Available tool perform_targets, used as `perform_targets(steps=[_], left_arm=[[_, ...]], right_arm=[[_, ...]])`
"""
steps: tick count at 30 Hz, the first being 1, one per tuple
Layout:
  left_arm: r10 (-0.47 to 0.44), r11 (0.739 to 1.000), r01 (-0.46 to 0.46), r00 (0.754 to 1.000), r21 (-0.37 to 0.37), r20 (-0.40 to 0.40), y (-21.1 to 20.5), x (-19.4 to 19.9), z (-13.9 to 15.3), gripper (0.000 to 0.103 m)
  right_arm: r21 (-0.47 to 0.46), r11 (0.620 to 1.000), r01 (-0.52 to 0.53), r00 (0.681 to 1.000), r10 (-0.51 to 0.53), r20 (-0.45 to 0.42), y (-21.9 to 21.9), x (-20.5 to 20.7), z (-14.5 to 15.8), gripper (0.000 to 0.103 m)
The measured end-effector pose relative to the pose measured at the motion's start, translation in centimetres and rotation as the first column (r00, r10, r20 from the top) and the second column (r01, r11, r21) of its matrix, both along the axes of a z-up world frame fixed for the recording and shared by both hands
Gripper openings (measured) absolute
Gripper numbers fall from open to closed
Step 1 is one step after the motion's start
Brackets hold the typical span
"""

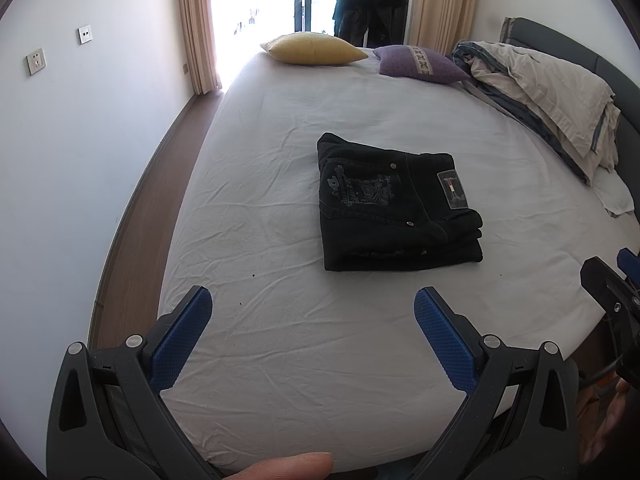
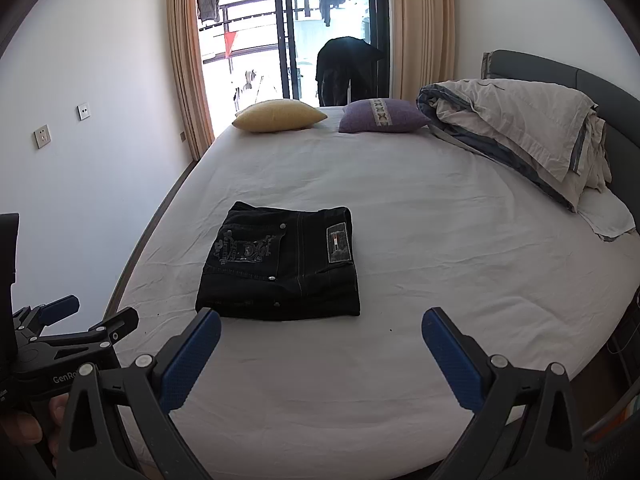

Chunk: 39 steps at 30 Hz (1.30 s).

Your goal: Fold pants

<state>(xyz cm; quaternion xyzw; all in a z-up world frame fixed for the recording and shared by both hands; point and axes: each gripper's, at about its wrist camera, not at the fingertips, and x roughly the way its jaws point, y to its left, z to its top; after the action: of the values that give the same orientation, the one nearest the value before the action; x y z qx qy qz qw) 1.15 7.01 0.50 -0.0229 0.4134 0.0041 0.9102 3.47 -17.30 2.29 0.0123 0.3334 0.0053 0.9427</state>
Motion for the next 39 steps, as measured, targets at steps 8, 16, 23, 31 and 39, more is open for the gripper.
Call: perform_targets(steps=[8,16,23,31,39], left_arm=[[-0.001,1.0,0.001,1.0,0.0,-0.001,0.02,0.01,0.01,0.103],[-0.001,1.0,0.001,1.0,0.0,-0.001,-0.01,0.01,-0.03,0.103],[0.0,1.0,0.0,1.0,0.0,-0.001,0.02,-0.02,0.08,0.103],[-0.001,1.0,0.001,1.0,0.0,-0.002,0.01,-0.04,-0.12,0.103],[0.0,1.0,0.0,1.0,-0.001,-0.003,-0.01,-0.08,-0.1,0.103]], right_arm=[[0.0,1.0,0.0,1.0,0.0,-0.002,0.08,-0.02,-0.11,0.103],[0.001,1.0,-0.001,1.0,0.001,-0.003,0.06,0.0,-0.15,0.103],[0.001,1.0,-0.002,1.0,0.002,-0.004,0.07,-0.05,-0.26,0.103],[0.002,1.0,-0.004,1.0,0.004,-0.006,0.06,0.01,-0.35,0.103],[0.002,1.0,-0.004,1.0,0.004,-0.007,0.04,0.02,-0.3,0.103]])
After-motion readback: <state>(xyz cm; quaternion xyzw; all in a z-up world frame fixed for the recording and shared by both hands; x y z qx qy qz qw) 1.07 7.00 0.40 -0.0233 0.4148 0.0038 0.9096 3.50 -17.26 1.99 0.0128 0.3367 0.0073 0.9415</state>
